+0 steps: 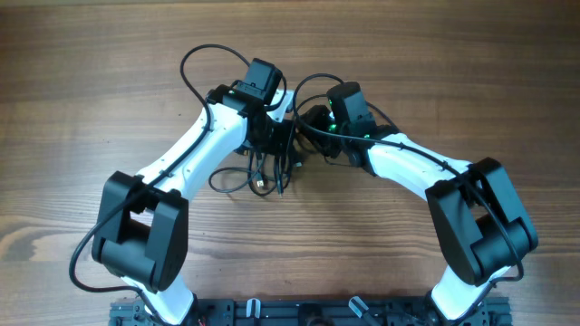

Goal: Untangle cables

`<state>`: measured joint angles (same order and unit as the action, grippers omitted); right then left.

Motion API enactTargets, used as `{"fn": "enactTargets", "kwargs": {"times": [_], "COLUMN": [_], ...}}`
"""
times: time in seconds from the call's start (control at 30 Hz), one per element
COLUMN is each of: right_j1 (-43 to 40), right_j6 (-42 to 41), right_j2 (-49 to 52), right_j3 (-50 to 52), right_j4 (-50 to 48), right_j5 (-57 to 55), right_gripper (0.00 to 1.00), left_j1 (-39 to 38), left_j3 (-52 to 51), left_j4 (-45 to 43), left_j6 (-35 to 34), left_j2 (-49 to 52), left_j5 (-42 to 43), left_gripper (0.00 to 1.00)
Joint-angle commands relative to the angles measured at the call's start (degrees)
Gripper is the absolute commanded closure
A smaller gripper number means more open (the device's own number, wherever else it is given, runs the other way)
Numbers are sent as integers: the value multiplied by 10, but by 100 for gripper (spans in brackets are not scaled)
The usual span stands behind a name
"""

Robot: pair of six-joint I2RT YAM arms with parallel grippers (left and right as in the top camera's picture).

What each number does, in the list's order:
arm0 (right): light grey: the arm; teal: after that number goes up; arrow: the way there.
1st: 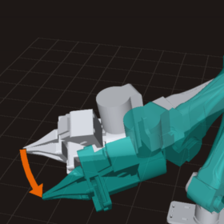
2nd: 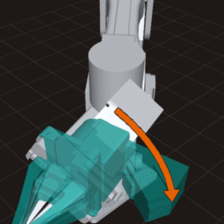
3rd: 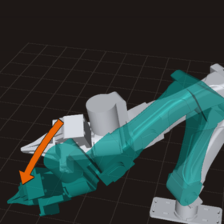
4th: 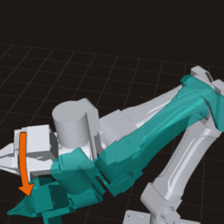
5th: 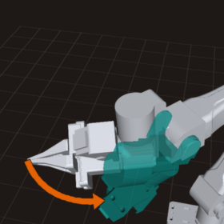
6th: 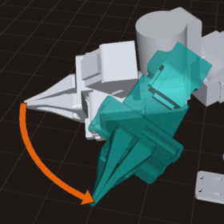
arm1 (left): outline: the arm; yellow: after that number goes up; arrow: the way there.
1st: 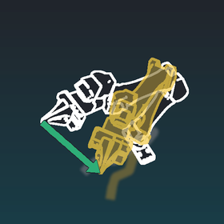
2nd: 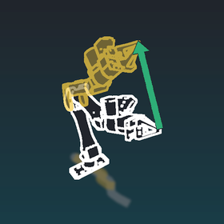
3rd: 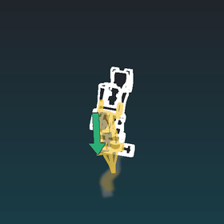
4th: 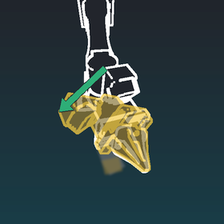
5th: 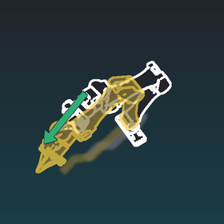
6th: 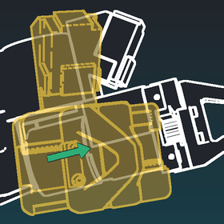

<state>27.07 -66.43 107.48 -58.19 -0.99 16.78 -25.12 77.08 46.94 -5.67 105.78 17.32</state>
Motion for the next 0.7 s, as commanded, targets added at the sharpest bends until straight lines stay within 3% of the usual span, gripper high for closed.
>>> {"fn": "enactTargets", "kwargs": {"times": [0.0, 0.2, 0.23, 0.27, 0.43, 0.5, 0.6, 0.67], "right_j1": [1, 1, 1, 1, 1, 1, 1, 1], "right_j6": [4, 5, 16, 37, 128, 147, 171, 180], "right_j2": [11, 11, 11, 11, 6, -3, -24, -37], "right_j3": [5, 5, 5, 5, 5, 5, 5, 5], "right_j4": [6, 11, 14, 17, 24, 24, 29, 42], "right_j5": [-38, -41, -47, -50, -32, -13, 9, 9], "right_gripper": [60, 76, 82, 96, 96, 96, 96, 96], "left_j1": [-9, -9, -9, -9, -9, -9, -9, -9], "left_j3": [-4, -4, -4, -4, -4, -4, -4, -4], "left_j4": [5, 5, 5, 5, 21, 31, 39, 39], "left_j6": [23, 23, 23, 23, 22, 22, 22, 22], "left_j2": [3, 3, 3, 3, 3, 3, 3, 3], "left_j5": [63, 62, 62, 62, 11, -18, -35, -35], "left_gripper": [96, 96, 96, 96, 84, 67, 27, 18]}}
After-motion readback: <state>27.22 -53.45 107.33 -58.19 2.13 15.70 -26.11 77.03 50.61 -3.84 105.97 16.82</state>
